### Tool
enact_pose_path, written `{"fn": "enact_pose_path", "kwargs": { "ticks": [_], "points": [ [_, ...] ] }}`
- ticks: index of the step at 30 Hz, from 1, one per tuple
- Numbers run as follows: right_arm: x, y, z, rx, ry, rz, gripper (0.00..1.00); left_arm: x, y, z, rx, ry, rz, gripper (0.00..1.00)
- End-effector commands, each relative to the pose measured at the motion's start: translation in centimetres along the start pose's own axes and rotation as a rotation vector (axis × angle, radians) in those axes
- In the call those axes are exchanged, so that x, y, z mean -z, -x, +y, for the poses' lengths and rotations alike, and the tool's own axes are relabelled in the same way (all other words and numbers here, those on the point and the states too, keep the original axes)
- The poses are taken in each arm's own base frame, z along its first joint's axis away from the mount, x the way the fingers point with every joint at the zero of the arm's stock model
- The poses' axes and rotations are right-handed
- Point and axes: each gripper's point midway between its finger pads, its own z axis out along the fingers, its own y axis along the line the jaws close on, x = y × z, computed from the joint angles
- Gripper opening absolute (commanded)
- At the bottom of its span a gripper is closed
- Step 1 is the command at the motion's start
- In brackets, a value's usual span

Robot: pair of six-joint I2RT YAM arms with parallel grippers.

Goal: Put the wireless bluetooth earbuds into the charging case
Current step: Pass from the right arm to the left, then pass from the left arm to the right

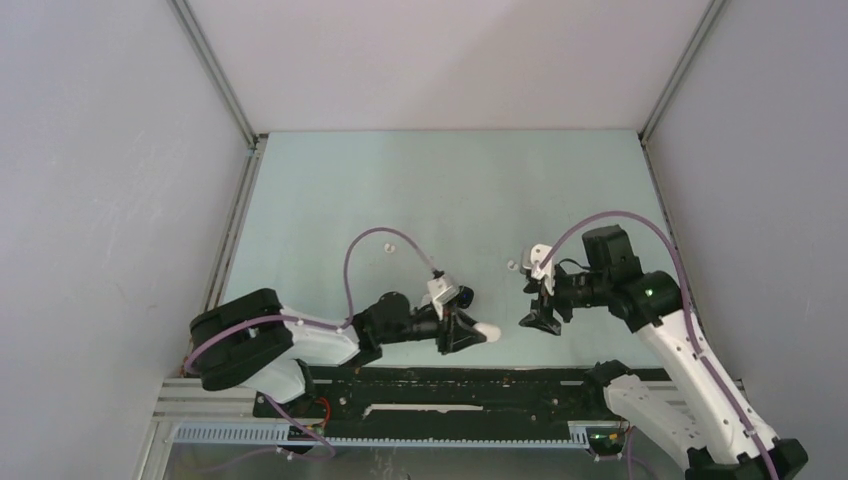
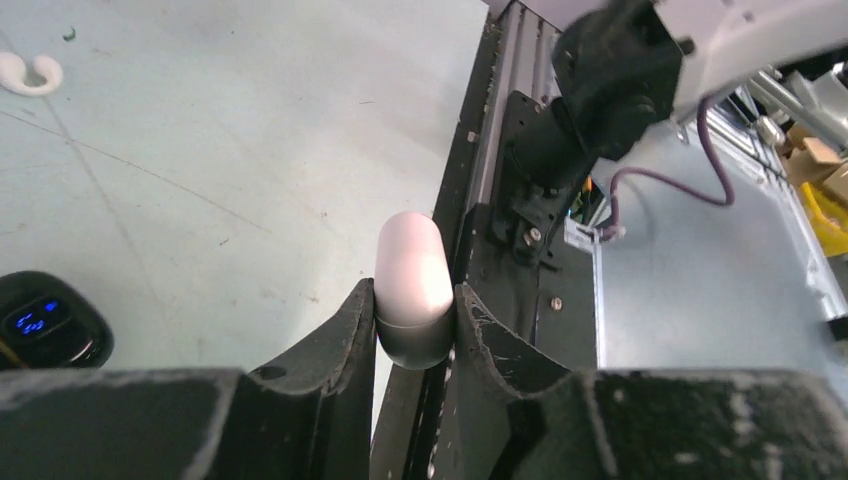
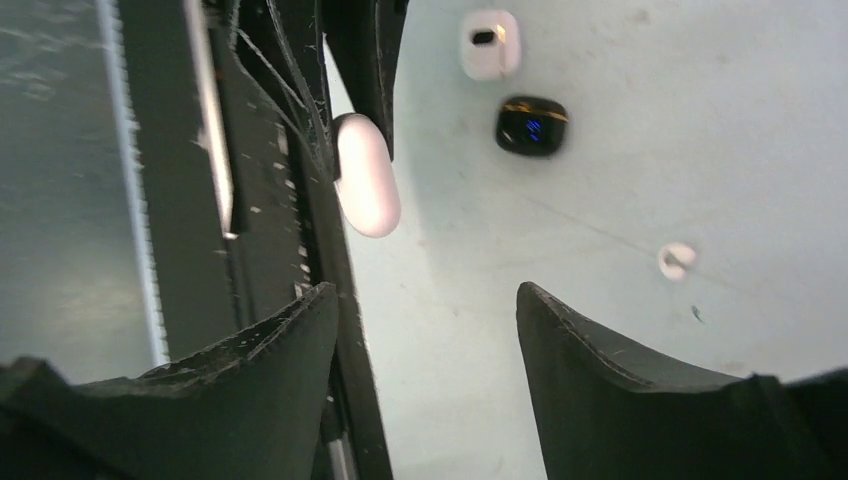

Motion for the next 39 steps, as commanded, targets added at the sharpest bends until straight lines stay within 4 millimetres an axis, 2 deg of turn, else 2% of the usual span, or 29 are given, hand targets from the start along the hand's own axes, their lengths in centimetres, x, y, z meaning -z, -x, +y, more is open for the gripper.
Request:
{"fn": "enact_pose_path", "kwargs": {
  "ticks": [1, 4, 7, 14, 21, 27, 30, 34, 36, 39],
  "points": [
    [-0.3, 2.3, 2.8, -0.041, 0.227, -0.073, 0.66, 2.9, 4.8, -3.4, -0.307, -0.136, -0.286, 0.11],
    [-1.4, 2.1, 3.5, -0.071, 0.303, -0.043, 0.61, 4.1, 4.6, -3.7, -0.400, -0.133, -0.324, 0.11],
    [-2.1, 2.1, 4.1, -0.063, 0.344, -0.025, 0.60, 4.5, 4.7, -4.3, -0.441, -0.153, -0.343, 0.12],
    [-3.5, 2.2, 4.7, -0.048, 0.395, 0.015, 0.62, 3.7, 5.2, -5.2, -0.421, -0.203, -0.381, 0.12],
    [-4.1, 1.7, 5.4, -0.050, 0.441, 0.046, 0.58, 2.6, 5.3, -5.9, -0.394, -0.237, -0.390, 0.12],
    [-4.4, 1.8, 5.6, -0.060, 0.462, 0.046, 0.51, 2.0, 5.2, -6.0, -0.391, -0.239, -0.388, 0.12],
    [-4.5, 1.7, 5.7, -0.065, 0.476, 0.048, 0.37, 1.8, 5.2, -5.8, -0.388, -0.232, -0.386, 0.14],
    [-4.6, 1.6, 5.3, -0.055, 0.449, 0.058, 0.19, 1.3, 4.9, -4.8, -0.359, -0.188, -0.372, 0.28],
    [-4.5, 1.2, 4.7, -0.037, 0.407, 0.079, 0.17, 1.2, 4.4, -4.0, -0.346, -0.148, -0.348, 0.39],
    [-4.2, 1.1, 4.1, 0.000, 0.354, 0.090, 0.15, 1.1, 3.3, -3.3, -0.366, -0.120, -0.300, 0.47]
  ]
}}
